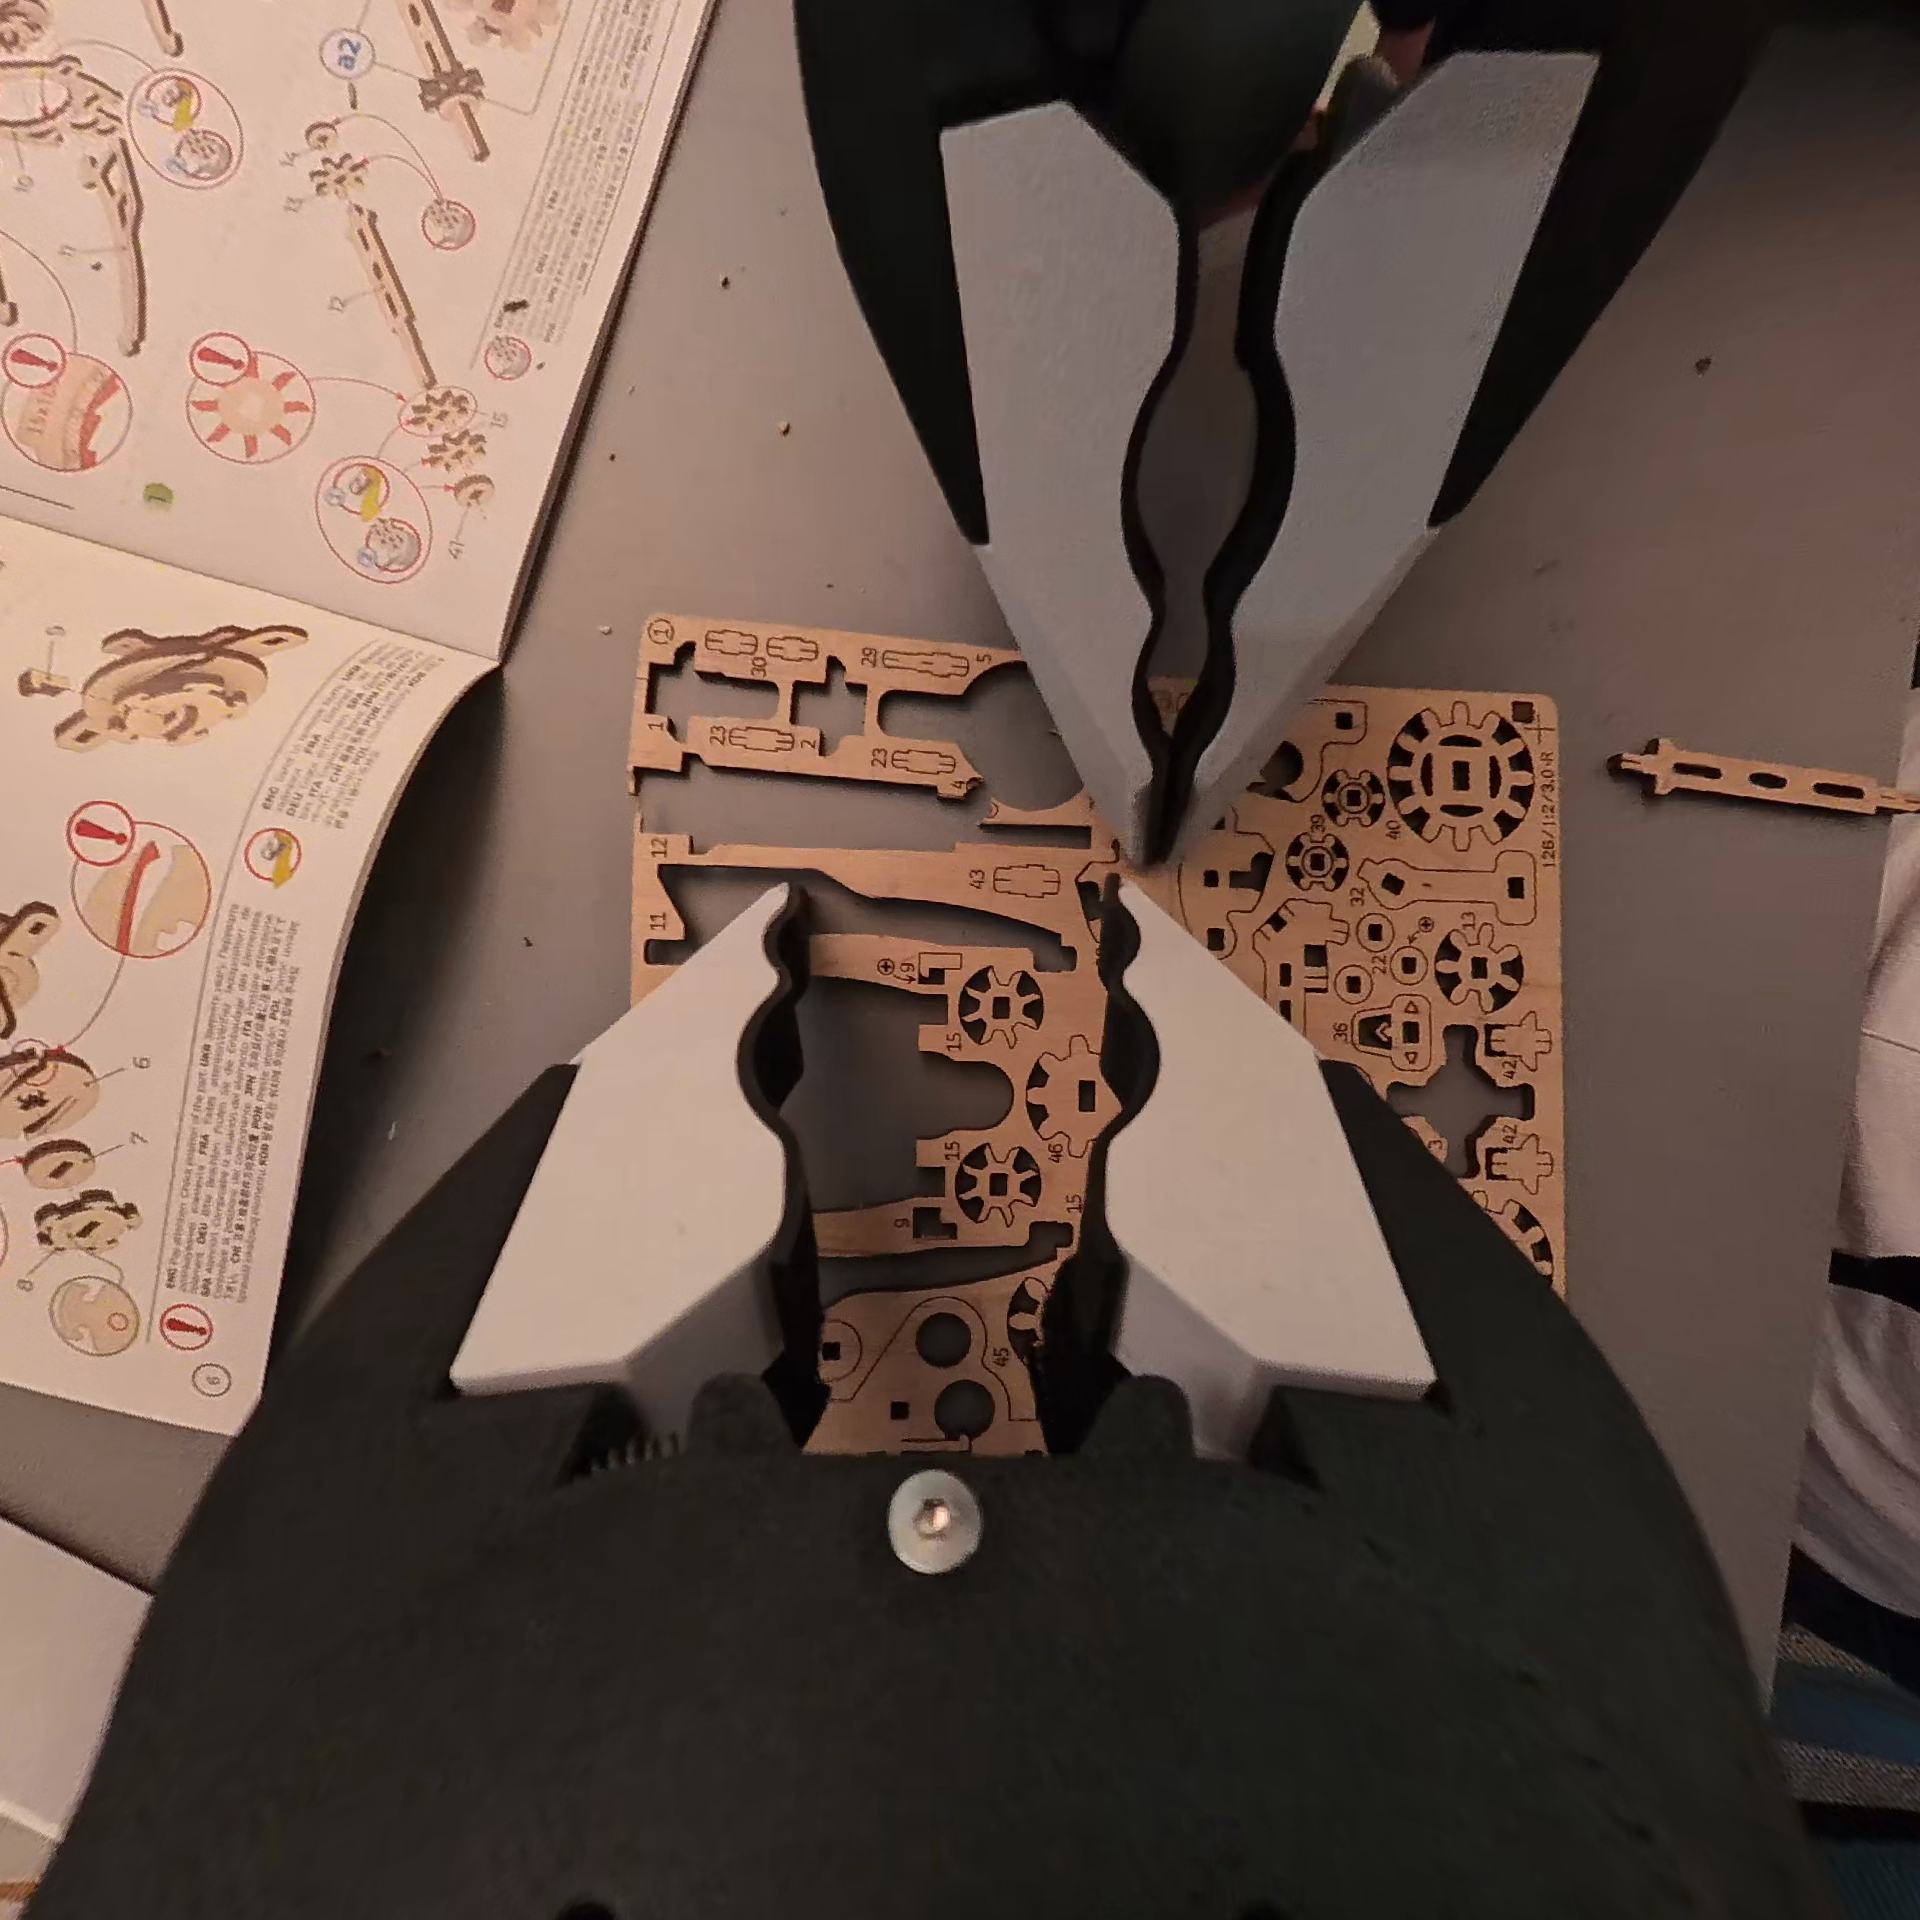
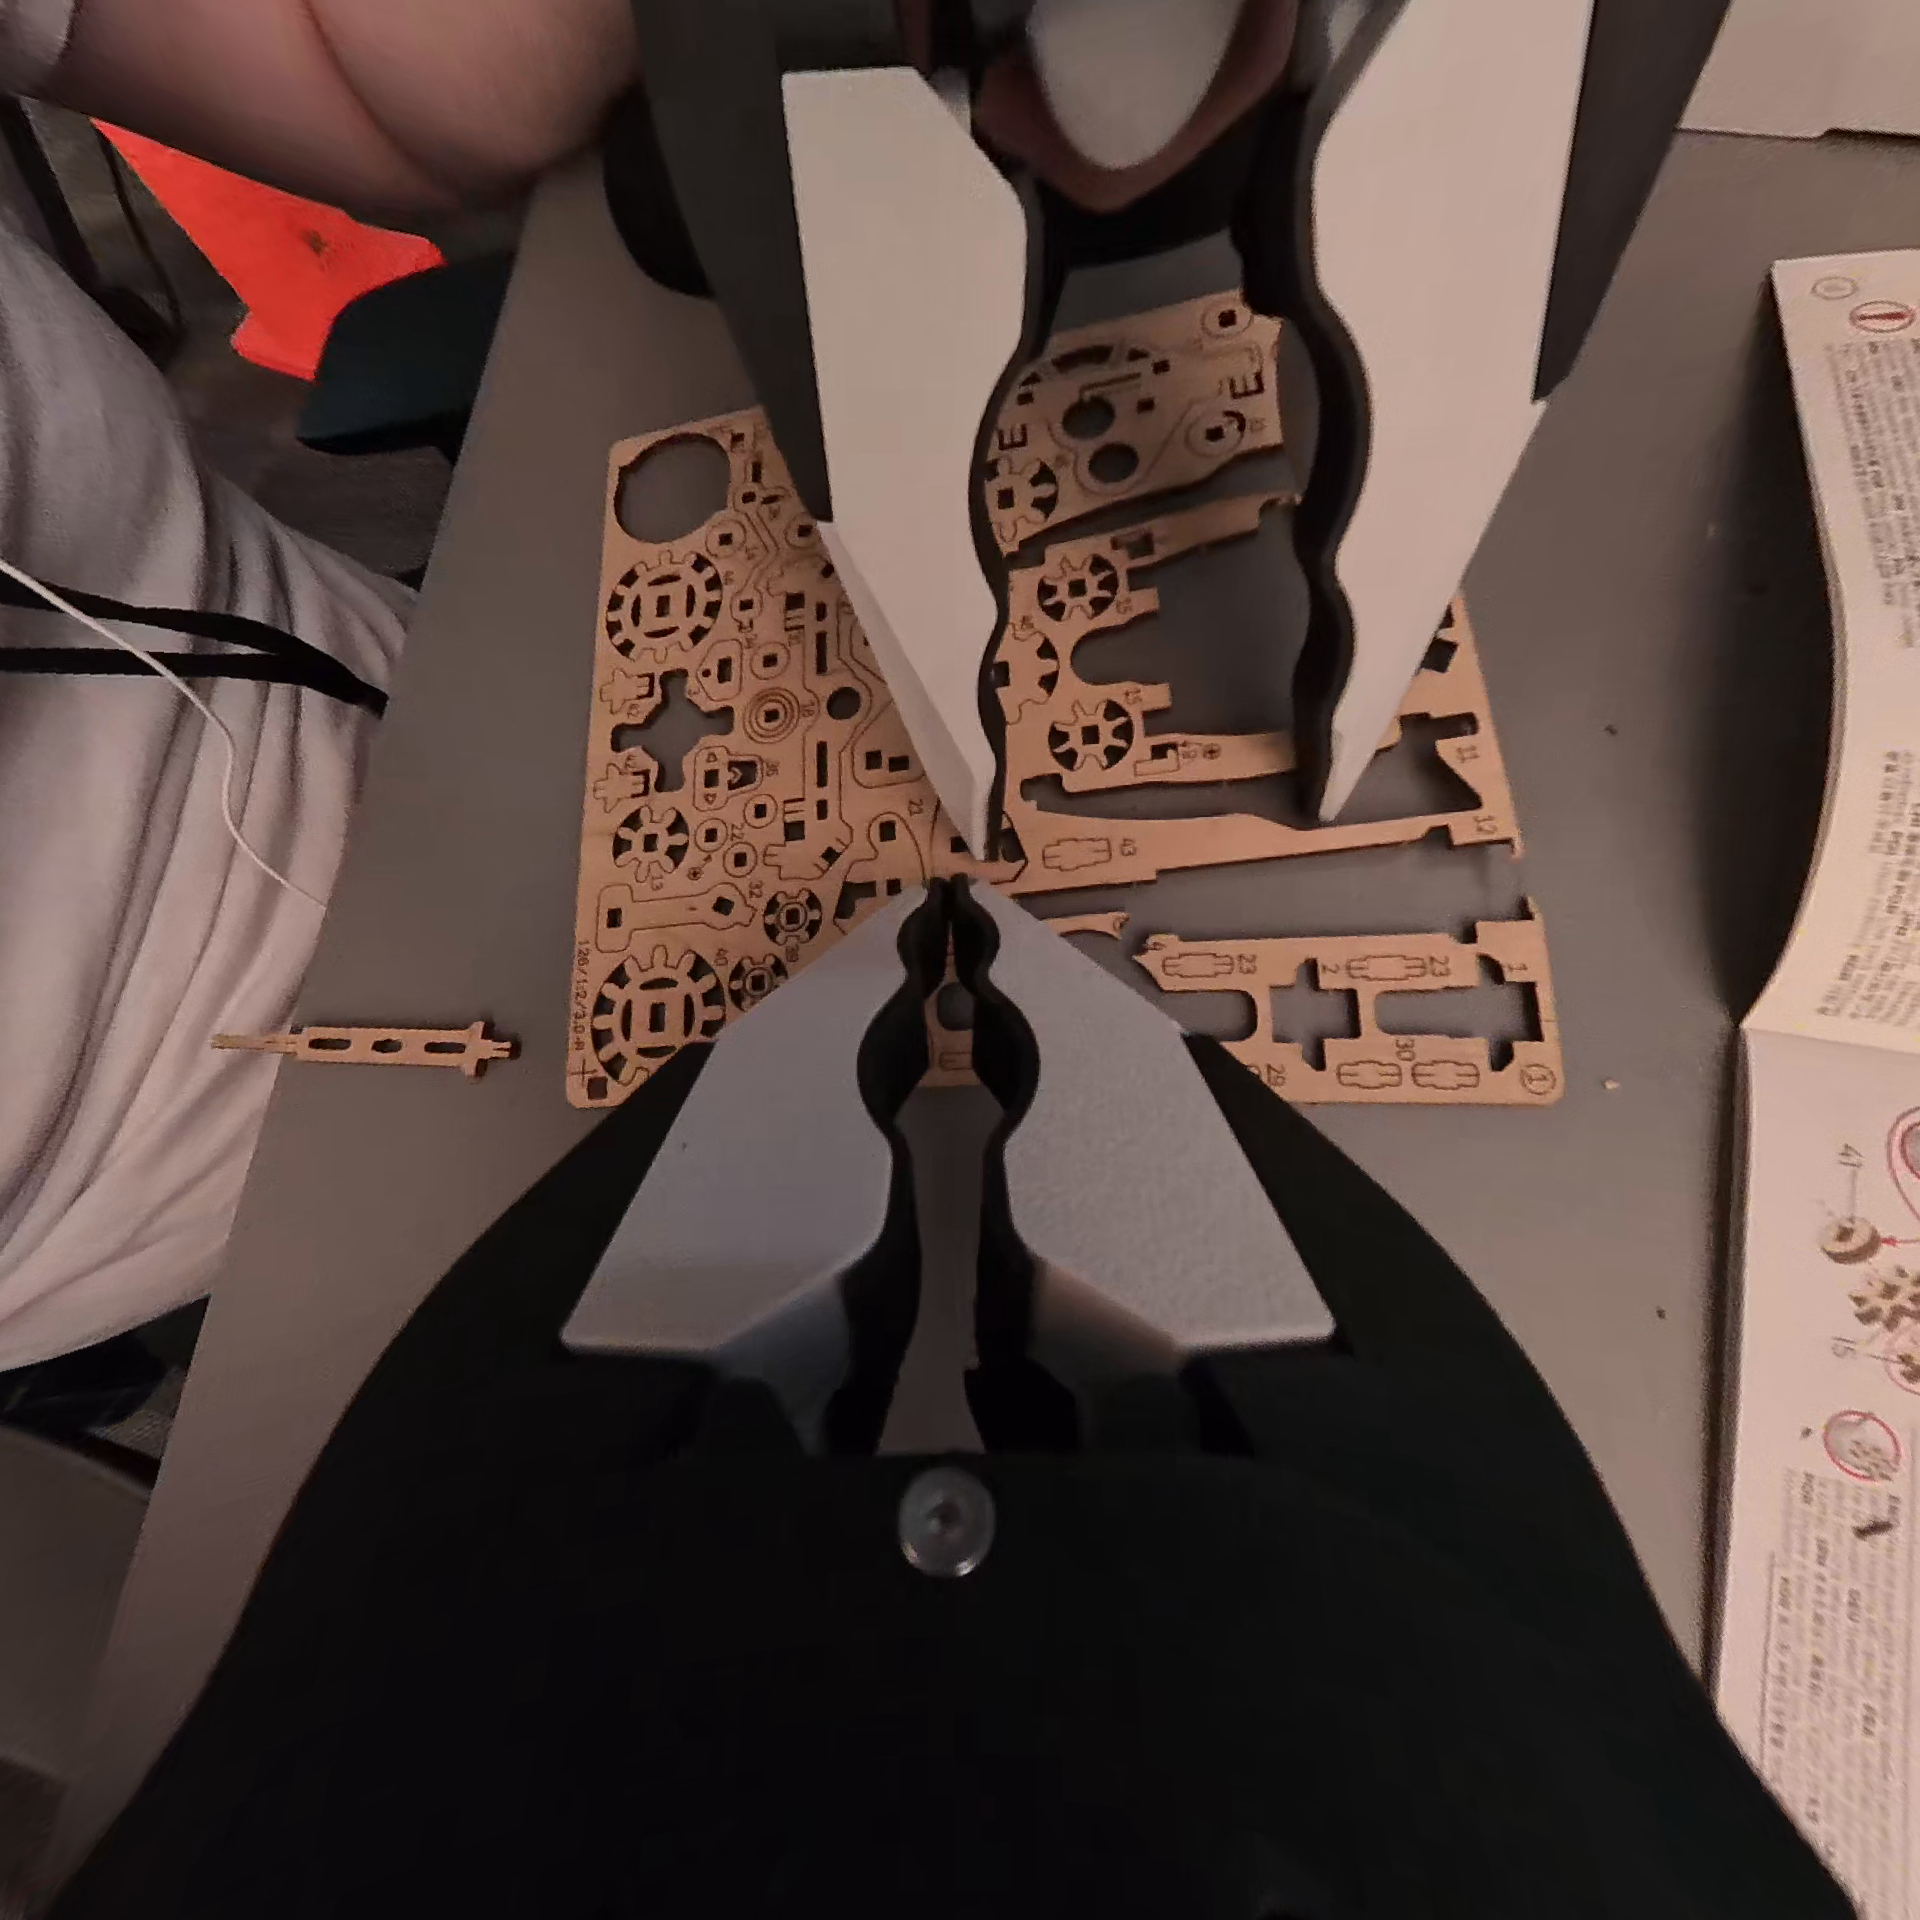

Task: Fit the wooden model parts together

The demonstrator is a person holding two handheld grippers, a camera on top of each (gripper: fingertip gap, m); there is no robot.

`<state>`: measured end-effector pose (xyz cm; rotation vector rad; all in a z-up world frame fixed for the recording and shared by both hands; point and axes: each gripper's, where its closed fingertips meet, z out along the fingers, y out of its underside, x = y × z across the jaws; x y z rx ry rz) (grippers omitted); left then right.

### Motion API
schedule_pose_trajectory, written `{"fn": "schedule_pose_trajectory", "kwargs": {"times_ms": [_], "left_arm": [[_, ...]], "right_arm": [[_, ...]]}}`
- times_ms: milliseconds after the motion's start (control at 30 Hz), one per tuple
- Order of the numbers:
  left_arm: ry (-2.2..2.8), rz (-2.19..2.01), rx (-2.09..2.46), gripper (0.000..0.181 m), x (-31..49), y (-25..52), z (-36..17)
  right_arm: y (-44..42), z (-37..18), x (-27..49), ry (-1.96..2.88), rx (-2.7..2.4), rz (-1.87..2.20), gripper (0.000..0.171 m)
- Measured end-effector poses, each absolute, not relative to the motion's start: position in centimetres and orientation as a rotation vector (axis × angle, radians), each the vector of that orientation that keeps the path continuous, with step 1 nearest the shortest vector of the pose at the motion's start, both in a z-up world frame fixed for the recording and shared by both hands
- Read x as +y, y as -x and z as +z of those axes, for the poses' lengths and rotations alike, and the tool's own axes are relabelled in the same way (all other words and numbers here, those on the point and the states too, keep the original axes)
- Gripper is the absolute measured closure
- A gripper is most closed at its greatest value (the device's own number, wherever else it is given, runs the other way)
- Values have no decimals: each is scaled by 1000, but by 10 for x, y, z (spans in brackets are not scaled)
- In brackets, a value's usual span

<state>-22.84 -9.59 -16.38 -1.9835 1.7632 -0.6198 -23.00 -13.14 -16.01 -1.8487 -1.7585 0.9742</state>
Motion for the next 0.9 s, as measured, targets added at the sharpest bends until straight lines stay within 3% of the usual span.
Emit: {"fn": "schedule_pose_trajectory", "kwargs": {"times_ms": [33, 400, 533, 900], "left_arm": [[1983, -616, 1761, 127, -96, 228, -164], [1972, -589, 1752, 130, -95, 228, -164], [1971, -596, 1749, 130, -95, 228, -164], [2019, -631, 1761, 132, -97, 237, -162]], "right_arm": [[229, -161, -130, 1852, -1759, 959, 171], [229, -161, -130, 1917, -1706, 1053, 171], [236, -120, -120, 1791, -1528, 1191, 171], [234, -162, -119, 1929, -1639, 1010, 171]]}}
